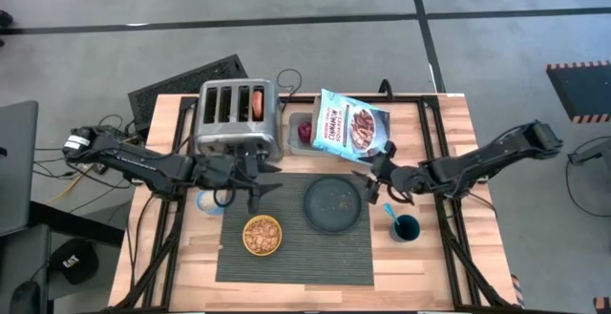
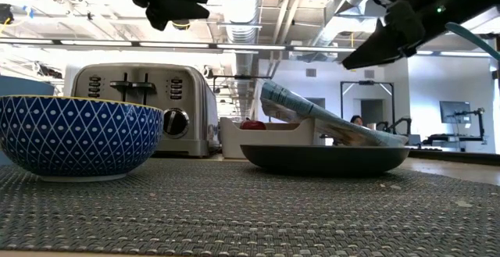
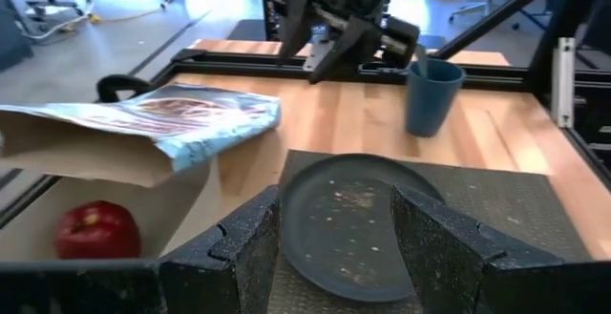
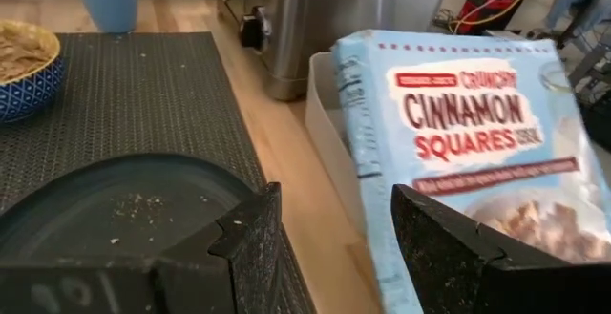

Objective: Arrange a breakfast setting
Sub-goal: Put the toasted bread on the black plate

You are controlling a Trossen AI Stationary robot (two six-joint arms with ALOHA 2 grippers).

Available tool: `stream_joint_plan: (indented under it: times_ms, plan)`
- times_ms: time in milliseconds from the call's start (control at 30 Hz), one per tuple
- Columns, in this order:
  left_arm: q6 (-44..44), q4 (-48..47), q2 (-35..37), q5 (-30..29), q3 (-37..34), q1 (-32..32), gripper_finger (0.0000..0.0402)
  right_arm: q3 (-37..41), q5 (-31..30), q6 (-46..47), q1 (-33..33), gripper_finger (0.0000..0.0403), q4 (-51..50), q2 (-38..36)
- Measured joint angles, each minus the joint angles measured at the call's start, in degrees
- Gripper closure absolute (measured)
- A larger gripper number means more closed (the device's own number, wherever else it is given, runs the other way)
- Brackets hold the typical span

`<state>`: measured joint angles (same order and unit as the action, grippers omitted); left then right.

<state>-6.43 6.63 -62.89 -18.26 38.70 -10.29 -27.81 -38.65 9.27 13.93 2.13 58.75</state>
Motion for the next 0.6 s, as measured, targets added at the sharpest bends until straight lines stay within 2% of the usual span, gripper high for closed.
stream_joint_plan:
  times_ms: [133, 300, 467, 600]
  plan:
    - [-0.9, -1.2, 0.0, -2.0, 1.2, -1.0, 0.0216, 0.0, 0.3, -1.2, 0.0, 0.0175, 5.4, 5.1]
    - [-1.7, -14.1, 0.1, -9.2, 11.5, 0.2, 0.0216, 0.0, 0.4, -2.2, 0.0, 0.0175, 10.9, 10.4]
    - [-4.0, -28.6, -0.1, -18.8, 21.4, 5.0, 0.0216, 0.0, 1.1, -2.3, 0.0, 0.0175, 13.5, 13.7]
    - [-6.9, -37.1, -0.1, -20.4, 26.6, 11.9, 0.0216, 0.0, 1.3, -2.3, 0.0, 0.0175, 13.9, 14.7]
